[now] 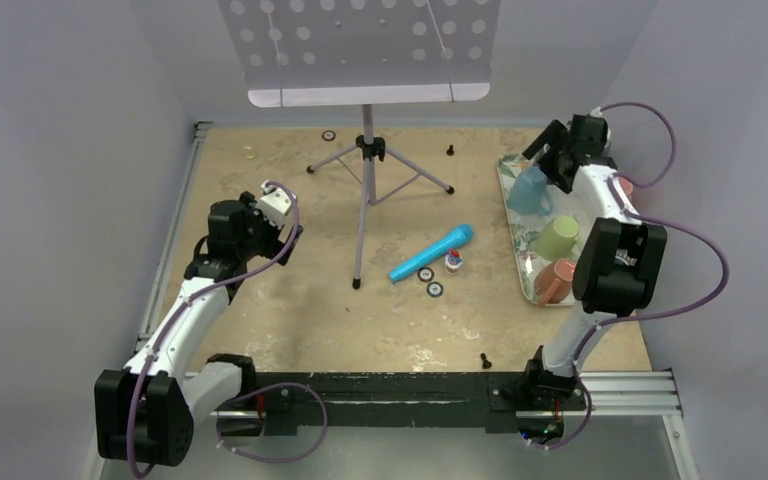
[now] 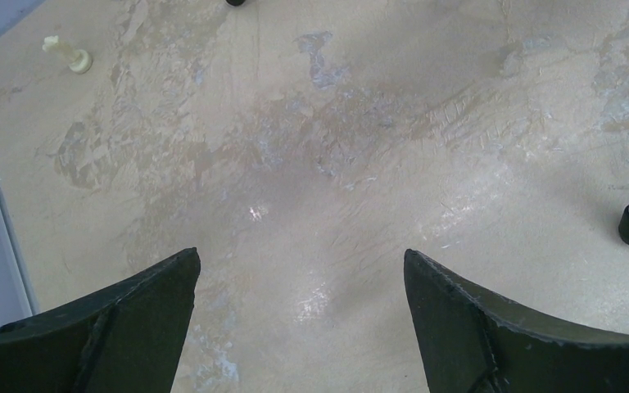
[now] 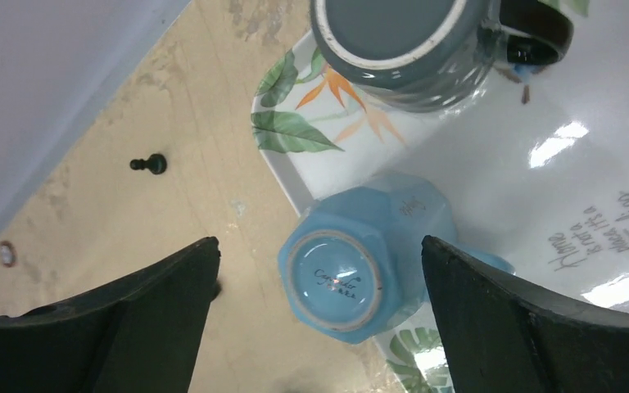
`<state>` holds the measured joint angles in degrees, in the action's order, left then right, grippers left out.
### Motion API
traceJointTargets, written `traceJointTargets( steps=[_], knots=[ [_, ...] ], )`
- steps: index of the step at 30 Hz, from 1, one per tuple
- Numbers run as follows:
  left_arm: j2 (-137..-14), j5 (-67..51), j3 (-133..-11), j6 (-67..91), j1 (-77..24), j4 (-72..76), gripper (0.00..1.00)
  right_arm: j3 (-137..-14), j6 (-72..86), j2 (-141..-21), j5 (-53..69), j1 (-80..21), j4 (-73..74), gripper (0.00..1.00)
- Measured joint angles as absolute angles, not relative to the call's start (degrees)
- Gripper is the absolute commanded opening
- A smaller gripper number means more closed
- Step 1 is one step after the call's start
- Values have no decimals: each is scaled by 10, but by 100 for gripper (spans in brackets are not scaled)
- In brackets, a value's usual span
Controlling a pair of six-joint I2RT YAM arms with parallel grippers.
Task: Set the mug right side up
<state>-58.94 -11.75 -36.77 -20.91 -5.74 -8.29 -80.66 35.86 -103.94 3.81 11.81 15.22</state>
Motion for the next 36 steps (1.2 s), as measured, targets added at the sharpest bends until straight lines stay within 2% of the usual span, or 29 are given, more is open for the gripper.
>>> traceJointTargets(
  steps=[6, 10, 16, 21, 31, 34, 36],
  knots=[
    [-590, -118, -368, -219, -57, -84, 97, -883, 252, -1049, -85, 64, 231, 98],
    [-590, -118, -368, -222, -57, -85, 97, -872, 171, -1026, -129, 64, 244, 98],
    [-591, -119, -368, -222, -57, -82, 98, -832, 52, -976, -122, 69, 266, 97],
    [-592, -123, -365, -223, -57, -75, 98, -799, -37, -970, -103, 68, 264, 92],
    [-592, -126, -360, -232, -57, -75, 98, -731, -144, -983, -134, 68, 208, 75],
    [-592, -123, -360, -236, -57, -78, 98, -726, -167, -992, -125, 68, 173, 66],
    [-592, -118, -360, -237, -57, -79, 98, -726, -184, -1000, -118, 68, 154, 56]
  ],
)
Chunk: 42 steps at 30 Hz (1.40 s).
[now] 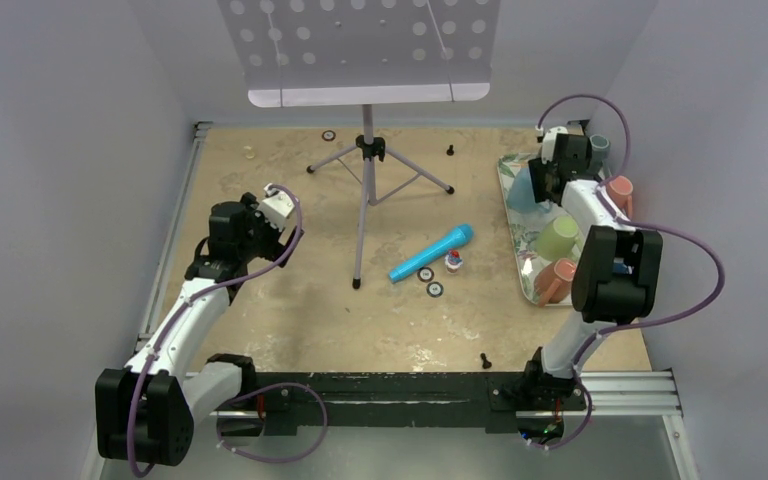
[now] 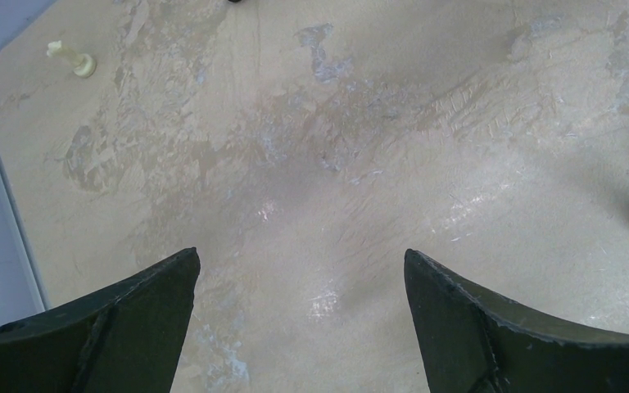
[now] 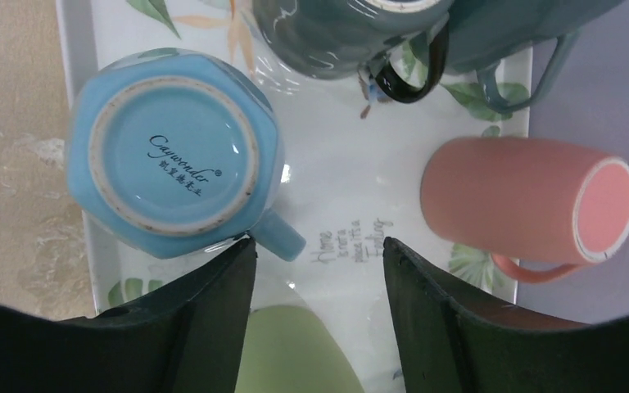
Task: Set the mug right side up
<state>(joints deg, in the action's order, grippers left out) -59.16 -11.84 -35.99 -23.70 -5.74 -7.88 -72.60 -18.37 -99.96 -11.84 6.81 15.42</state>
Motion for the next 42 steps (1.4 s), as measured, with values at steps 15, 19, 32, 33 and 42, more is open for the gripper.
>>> traceJointTargets(
  steps=[15, 19, 32, 33, 42],
  knots=[
    [-594, -91, -360, -256, -57, -79, 98, -733, -243, -1068, -72, 68, 99, 41],
    [-596, -86, -360, -262, -57, -79, 97, -733, -251, -1068, -62, 68, 81, 36],
    [-599, -72, -360, -273, -57, -84, 97, -742, -274, -1089, -24, 71, 51, 0],
    [-599, -70, -360, -275, -57, -85, 97, -743, -274, -1091, -22, 72, 52, 0],
    [-599, -68, -360, -281, -57, -87, 98, -740, -263, -1089, -55, 67, 41, 0]
  ],
)
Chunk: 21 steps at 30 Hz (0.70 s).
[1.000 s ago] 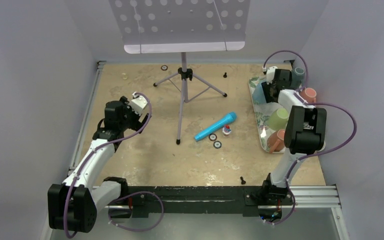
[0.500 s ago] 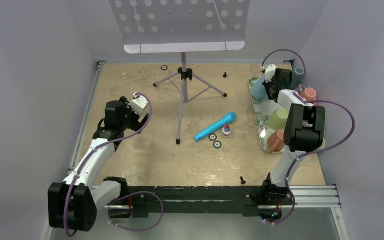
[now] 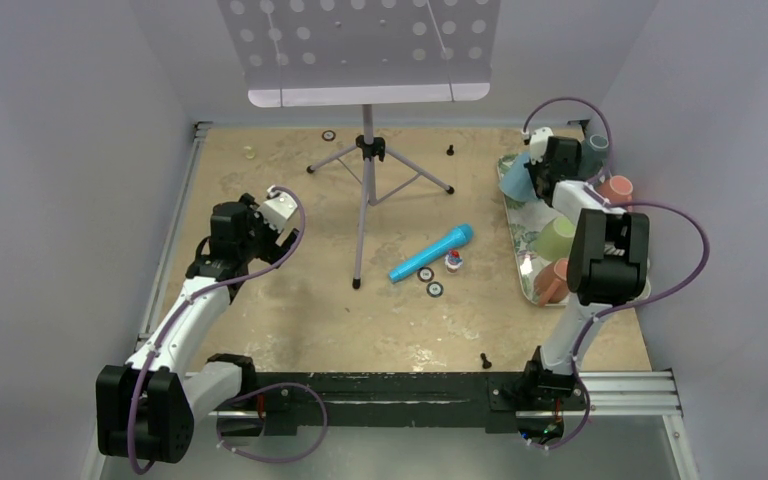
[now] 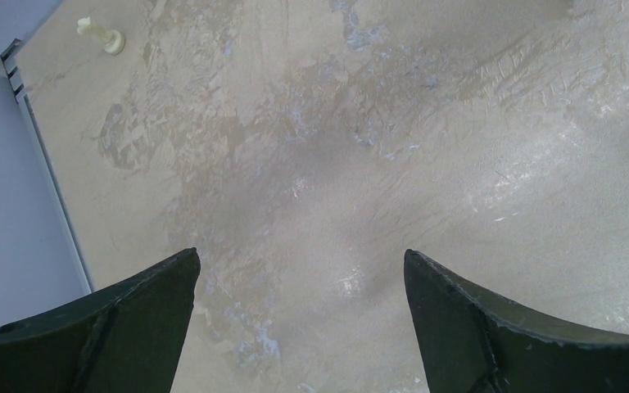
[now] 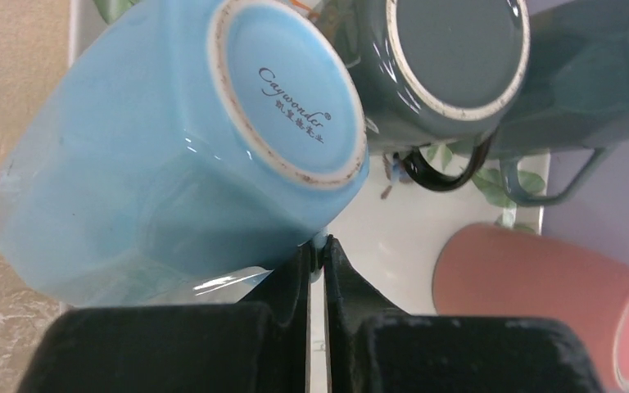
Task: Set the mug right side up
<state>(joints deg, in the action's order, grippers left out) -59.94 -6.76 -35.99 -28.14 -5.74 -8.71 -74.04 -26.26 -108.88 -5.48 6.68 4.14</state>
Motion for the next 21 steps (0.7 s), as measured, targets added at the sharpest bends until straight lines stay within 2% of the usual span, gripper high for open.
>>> traceJointTargets(
  steps=[6, 21],
  knots=[
    [-599, -68, -360, -282, -57, -88, 98, -674, -244, -1035, -114, 50, 12, 0],
    [-603, -94, -416, -303, -57, -181, 98, -699, -142, -1016, -99, 49, 70, 0]
  ],
)
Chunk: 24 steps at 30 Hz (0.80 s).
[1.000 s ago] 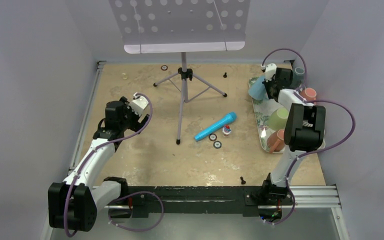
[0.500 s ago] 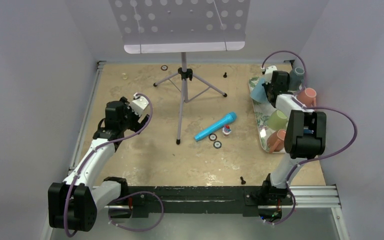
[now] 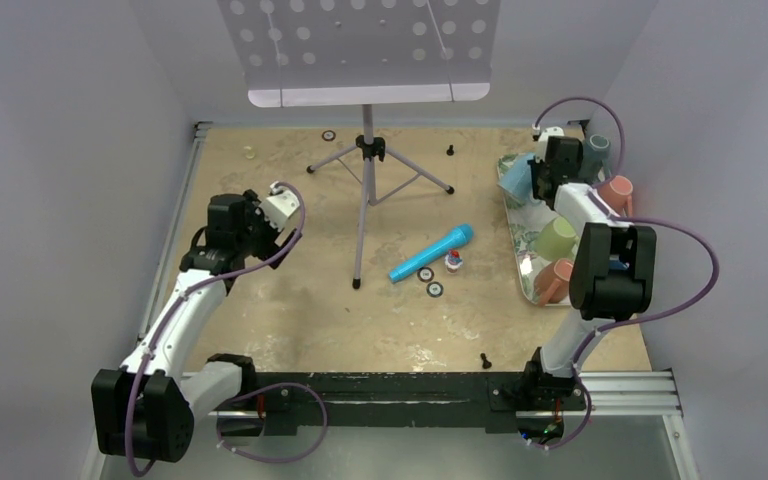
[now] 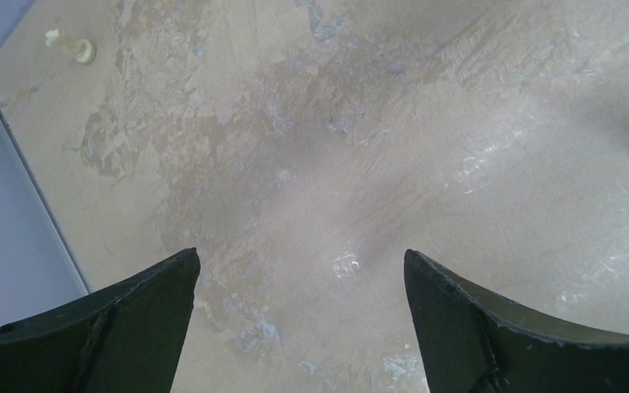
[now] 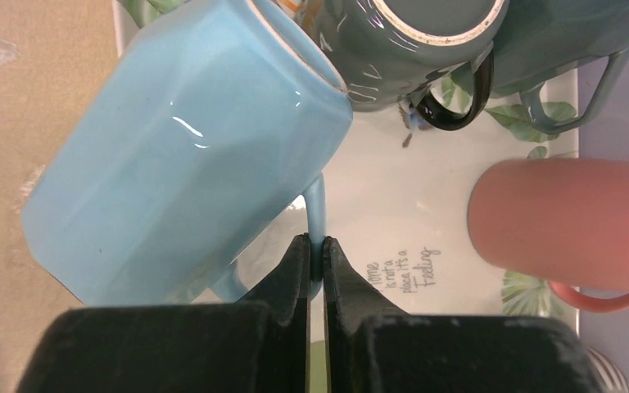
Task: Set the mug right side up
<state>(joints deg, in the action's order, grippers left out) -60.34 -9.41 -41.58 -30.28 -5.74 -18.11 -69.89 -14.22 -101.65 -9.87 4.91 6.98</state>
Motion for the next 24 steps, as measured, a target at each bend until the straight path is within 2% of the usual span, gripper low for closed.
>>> traceJointTargets(
  steps=[9, 23, 24],
  knots=[
    [-578, -147, -440, -330, -57, -277, 99, -729, -79, -1024, -97, 50, 112, 0],
    [-576, -159, -449, -337, -57, -308, 100, -811, -44, -1139, -75, 87, 157, 0],
    [-576, -159, -449, -337, -57, -309, 100, -816, -43, -1144, -74, 87, 160, 2]
  ],
)
